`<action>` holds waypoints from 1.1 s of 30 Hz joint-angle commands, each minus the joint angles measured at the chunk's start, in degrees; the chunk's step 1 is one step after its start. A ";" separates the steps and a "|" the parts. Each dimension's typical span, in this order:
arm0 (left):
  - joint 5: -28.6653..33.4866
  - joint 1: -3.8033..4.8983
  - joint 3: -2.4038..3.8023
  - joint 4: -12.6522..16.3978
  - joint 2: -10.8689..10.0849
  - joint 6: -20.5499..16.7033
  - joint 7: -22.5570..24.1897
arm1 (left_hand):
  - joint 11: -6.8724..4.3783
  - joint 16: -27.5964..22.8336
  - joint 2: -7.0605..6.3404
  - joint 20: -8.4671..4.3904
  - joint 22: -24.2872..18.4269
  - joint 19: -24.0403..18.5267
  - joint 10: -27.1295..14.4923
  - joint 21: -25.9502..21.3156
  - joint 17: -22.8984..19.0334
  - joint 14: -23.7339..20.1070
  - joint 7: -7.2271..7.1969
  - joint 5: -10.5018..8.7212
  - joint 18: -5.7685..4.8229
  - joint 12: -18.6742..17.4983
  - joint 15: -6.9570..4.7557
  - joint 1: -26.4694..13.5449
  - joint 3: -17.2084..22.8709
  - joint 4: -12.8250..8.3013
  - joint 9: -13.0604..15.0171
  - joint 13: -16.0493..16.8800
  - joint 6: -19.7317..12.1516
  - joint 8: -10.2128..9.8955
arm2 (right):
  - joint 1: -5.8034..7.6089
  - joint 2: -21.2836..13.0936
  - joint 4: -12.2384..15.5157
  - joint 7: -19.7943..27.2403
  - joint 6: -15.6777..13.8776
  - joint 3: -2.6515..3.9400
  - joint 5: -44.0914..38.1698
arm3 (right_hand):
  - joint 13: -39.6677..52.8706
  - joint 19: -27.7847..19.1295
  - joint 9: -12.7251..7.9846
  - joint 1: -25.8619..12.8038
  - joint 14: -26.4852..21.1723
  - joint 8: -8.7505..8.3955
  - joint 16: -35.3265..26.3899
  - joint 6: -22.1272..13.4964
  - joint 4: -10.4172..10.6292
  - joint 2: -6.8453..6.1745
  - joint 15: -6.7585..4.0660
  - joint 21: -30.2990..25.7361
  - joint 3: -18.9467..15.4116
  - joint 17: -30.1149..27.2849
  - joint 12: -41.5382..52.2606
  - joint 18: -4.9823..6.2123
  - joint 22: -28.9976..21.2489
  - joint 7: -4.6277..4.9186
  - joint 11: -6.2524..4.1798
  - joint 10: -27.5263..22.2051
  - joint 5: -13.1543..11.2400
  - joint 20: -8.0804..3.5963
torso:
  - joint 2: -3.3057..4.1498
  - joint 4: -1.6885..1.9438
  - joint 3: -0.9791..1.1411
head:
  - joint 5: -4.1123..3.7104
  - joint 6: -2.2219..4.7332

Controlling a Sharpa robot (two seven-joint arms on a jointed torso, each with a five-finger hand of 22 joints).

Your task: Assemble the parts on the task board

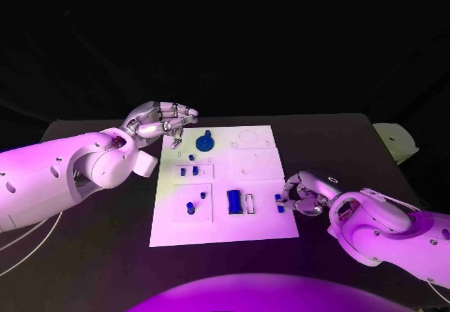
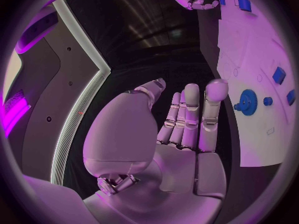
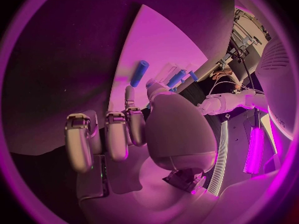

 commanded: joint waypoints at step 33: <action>0.28 0.03 0.03 0.34 -0.18 0.78 0.84 | -0.03 -0.24 0.45 -0.01 -0.12 -0.18 -0.24 -0.40 -0.11 -0.28 1.34 0.22 0.16 0.55 0.17 0.09 0.08 0.45 0.07 -0.12 -0.49 0.33 | -2.16 3.86 -2.34 -3.25 7.01 -0.10 -9.70 | 8.84 6.00 2.37 7.20 4.97 1.15 -0.19 1.73 -13.94 -0.98 0.19 0.26 24.38 9.99 -0.61 -0.39 15.06 -0.23 0.01 0.28 6.25 0.21 | -0.03 -0.07 0.02 | 0.56 -0.60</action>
